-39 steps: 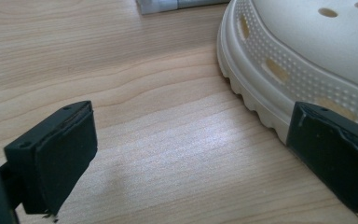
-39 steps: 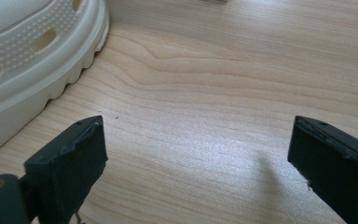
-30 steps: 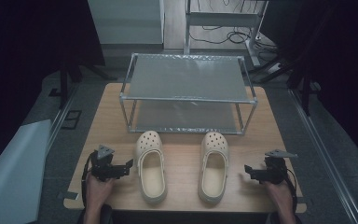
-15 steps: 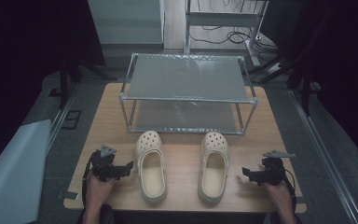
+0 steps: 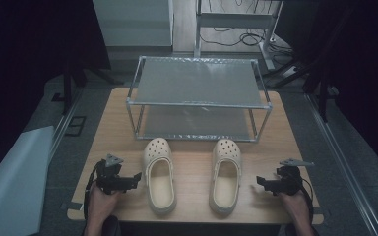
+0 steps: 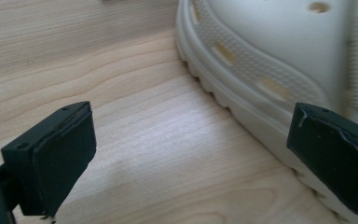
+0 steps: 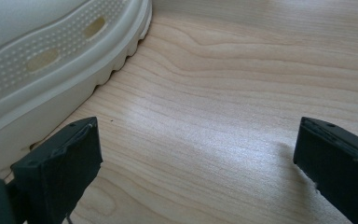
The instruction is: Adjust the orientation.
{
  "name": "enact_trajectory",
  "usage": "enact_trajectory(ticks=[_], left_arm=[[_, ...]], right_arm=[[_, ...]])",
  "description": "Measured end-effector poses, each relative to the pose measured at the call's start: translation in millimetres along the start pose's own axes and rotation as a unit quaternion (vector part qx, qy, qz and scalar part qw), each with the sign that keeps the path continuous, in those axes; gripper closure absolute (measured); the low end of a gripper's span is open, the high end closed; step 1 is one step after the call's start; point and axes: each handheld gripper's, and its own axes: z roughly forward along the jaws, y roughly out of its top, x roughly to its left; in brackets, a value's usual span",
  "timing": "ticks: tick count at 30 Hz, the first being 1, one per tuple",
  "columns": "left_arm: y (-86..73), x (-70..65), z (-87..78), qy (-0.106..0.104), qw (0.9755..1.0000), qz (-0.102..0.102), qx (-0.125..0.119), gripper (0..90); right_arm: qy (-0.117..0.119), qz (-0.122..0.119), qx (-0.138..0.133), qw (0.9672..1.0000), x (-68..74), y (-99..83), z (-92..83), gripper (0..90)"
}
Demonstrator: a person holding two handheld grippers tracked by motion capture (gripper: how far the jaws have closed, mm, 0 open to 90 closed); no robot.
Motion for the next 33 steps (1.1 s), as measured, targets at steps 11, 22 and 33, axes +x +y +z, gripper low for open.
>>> enact_trajectory(ticks=[11,22,33], left_arm=[[2.0,-19.6,-18.9,-0.012,0.9995,0.028,-0.002,0.0],[12.7,-41.2,-17.0,-0.043,0.9981,0.042,-0.011,0.0],[14.8,-52.7,13.3,0.002,0.9973,0.06,0.042,2.8]], right_arm=[[0.002,0.005,-0.007,1.0,-1.4,0.0,-2.9,2.7],[0.001,0.01,-0.01,0.9999,-2.3,0.8,-3.2,3.9],[0.002,0.011,-0.01,0.9999,-1.9,0.9,-2.8,4.8]])
